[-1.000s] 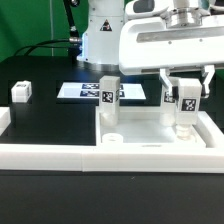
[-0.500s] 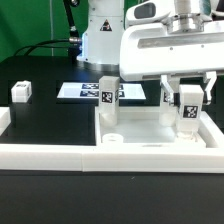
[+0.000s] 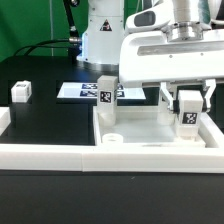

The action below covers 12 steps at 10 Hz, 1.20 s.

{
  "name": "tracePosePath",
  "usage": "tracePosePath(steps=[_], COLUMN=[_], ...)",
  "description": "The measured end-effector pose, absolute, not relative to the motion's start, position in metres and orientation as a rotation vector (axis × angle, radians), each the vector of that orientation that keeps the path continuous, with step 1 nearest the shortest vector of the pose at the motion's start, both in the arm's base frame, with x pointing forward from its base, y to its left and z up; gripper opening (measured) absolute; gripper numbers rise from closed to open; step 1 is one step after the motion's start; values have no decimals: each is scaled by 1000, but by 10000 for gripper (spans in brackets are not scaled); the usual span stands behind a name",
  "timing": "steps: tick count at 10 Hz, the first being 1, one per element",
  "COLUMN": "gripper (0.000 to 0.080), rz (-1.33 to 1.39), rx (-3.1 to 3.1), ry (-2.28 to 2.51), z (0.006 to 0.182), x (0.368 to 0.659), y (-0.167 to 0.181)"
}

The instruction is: Assemble square table

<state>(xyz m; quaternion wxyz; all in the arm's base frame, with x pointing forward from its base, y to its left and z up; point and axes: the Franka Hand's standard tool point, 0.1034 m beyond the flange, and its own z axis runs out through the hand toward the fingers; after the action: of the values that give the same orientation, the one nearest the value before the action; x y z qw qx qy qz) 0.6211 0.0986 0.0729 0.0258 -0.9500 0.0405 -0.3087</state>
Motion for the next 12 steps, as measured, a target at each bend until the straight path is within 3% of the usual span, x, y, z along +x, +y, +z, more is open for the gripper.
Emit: tracePosePath(steps=[2,3,4,5,6,7,12], gripper=[291,369,369,549,549,629,649], rz=[-924,-907,-901,-901,-900,-900,-899], rx=[-2942,-2947,-2948,-2949,-2949,-2949,-2949], ry=[126,125,125,125,125,125,125], z=[73,71,70,70,70,70,70], x=[620,619,619,618,618,618,618], y=[98,99,99,99,99,99,99])
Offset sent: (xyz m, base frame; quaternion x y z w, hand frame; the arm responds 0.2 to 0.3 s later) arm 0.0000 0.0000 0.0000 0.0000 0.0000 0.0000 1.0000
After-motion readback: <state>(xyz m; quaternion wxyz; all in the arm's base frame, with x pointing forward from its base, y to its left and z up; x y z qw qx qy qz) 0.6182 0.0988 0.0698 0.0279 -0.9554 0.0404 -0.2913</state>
